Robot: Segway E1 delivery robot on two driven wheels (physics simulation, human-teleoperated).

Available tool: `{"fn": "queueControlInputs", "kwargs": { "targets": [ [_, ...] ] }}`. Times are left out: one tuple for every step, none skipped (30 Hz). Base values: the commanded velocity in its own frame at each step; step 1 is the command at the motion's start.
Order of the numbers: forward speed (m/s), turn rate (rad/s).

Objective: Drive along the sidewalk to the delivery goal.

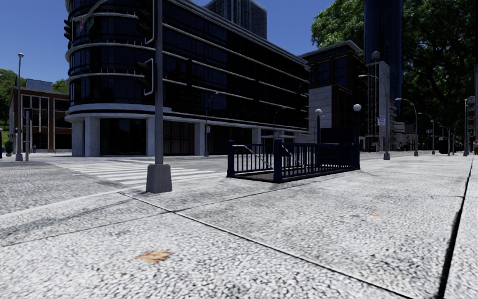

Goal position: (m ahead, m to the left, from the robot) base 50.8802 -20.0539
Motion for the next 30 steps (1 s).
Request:
{"fn": "queueControlInputs", "kwargs": {
  "targets": [
    [0.00,0.00],
    [0.00,0.00],
    [0.00,0.00],
    [0.00,0.00],
    [0.00,0.00],
    [0.00,0.00],
    [0.00,0.00],
    [0.00,0.00],
    [0.00,0.00],
    [0.00,0.00],
    [0.00,0.00],
    [0.00,0.00],
    [0.00,0.00],
    [0.00,0.00],
    [0.00,0.00],
    [0.00,0.00],
    [0.00,0.00],
    [0.00,0.00],
    [0.00,0.00],
    [0.00,0.00],
    [0.00,0.00],
    [0.00,0.00],
    [0.00,0.00],
    [0.00,0.00],
    [0.00,0.00],
    [0.00,0.00],
    [0.00,0.00],
    [0.00,0.00],
    [0.00,0.00],
    [0.00,0.00]
  ]
}}
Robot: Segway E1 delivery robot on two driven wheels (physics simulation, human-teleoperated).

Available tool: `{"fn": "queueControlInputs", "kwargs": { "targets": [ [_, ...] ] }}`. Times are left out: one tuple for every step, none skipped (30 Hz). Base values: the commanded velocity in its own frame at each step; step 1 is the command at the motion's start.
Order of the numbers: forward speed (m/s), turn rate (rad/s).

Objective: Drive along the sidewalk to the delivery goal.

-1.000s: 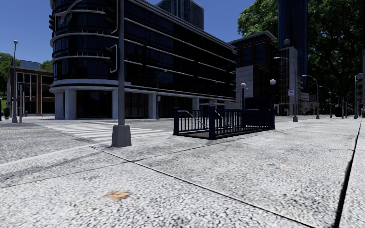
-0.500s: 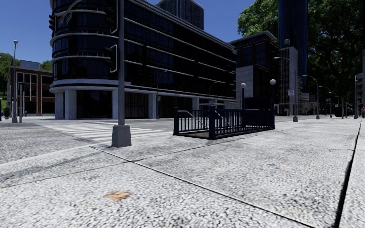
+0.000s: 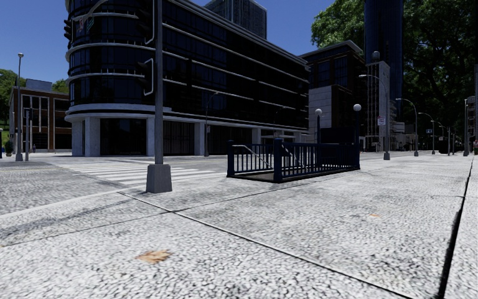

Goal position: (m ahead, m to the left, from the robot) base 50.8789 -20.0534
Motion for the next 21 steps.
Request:
{"fn": "queueControlInputs", "kwargs": {
  "targets": [
    [1.18,0.00],
    [1.66,0.00],
    [1.66,0.00],
    [2.00,0.00],
    [2.00,0.00],
    [2.00,0.00],
    [2.00,0.00],
    [2.00,0.00],
    [2.00,0.00],
    [2.00,0.00],
    [2.00,0.00],
    [2.00,0.00],
    [2.00,0.00],
    [2.00,0.00],
    [2.00,0.00],
    [2.00,0.00],
    [2.00,0.00],
    [2.00,0.00],
    [2.00,0.00],
    [2.00,0.00],
    [2.00,0.00]
  ]
}}
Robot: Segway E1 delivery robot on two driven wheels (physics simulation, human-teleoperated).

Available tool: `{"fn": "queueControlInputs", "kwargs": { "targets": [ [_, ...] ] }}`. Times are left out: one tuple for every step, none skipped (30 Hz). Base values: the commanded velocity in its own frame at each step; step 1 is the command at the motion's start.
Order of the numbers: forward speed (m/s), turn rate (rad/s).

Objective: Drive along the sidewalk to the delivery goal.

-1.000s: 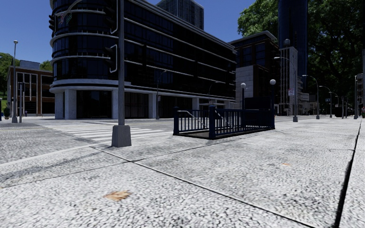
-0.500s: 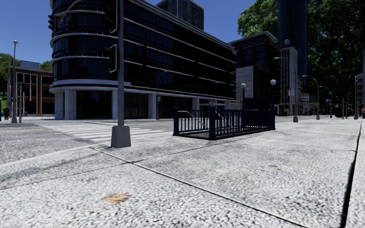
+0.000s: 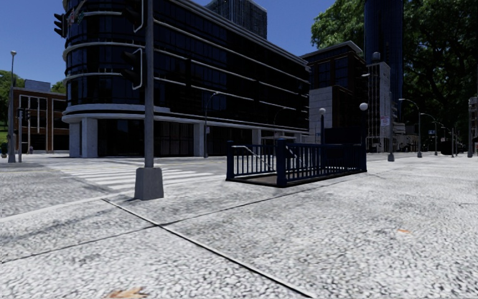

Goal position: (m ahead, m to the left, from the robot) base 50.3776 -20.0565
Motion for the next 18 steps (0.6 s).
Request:
{"fn": "queueControlInputs", "kwargs": {
  "targets": [
    [2.00,0.00],
    [2.00,0.00],
    [2.00,0.00],
    [2.00,0.00],
    [2.00,0.00],
    [2.00,0.00],
    [2.00,0.00],
    [2.00,0.00],
    [2.00,0.00],
    [2.00,0.00],
    [2.00,0.00],
    [2.00,0.00],
    [2.00,0.00],
    [2.00,0.00],
    [2.00,0.00],
    [2.00,0.00],
    [2.00,0.00],
    [2.00,0.00]
  ]
}}
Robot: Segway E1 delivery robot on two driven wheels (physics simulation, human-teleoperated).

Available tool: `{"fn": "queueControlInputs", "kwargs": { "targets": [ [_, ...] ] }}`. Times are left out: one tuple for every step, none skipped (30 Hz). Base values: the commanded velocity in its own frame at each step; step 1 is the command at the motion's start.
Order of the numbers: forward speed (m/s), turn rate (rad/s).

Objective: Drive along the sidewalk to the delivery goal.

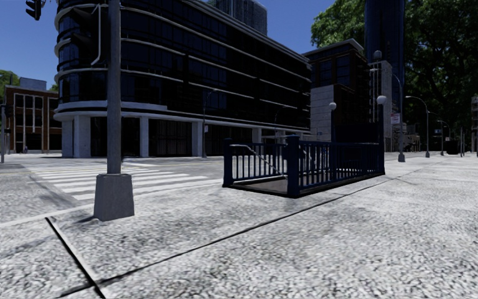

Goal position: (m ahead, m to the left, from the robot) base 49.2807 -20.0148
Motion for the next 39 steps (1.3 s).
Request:
{"fn": "queueControlInputs", "kwargs": {
  "targets": [
    [2.00,0.00],
    [2.00,0.00],
    [2.00,0.00],
    [2.00,0.00],
    [2.00,0.00],
    [2.00,0.00],
    [2.00,0.00],
    [2.00,0.00],
    [2.00,0.00],
    [2.00,0.00],
    [2.00,0.00],
    [2.00,0.00],
    [2.00,0.00],
    [2.00,0.00],
    [2.00,0.00],
    [2.00,0.00],
    [2.00,0.07],
    [2.00,0.20],
    [2.00,0.35],
    [2.00,0.38],
    [2.00,0.39],
    [2.00,0.39],
    [2.00,0.39],
    [2.00,0.39],
    [2.00,0.39],
    [2.00,0.43],
    [2.00,0.43],
    [2.00,0.47],
    [2.00,0.48],
    [2.00,0.48],
    [2.00,0.48],
    [2.00,0.48],
    [2.00,0.48],
    [2.00,0.48],
    [2.00,0.48],
    [2.00,0.48],
    [2.00,0.49],
    [2.00,0.49],
    [2.00,0.53]
  ]
}}
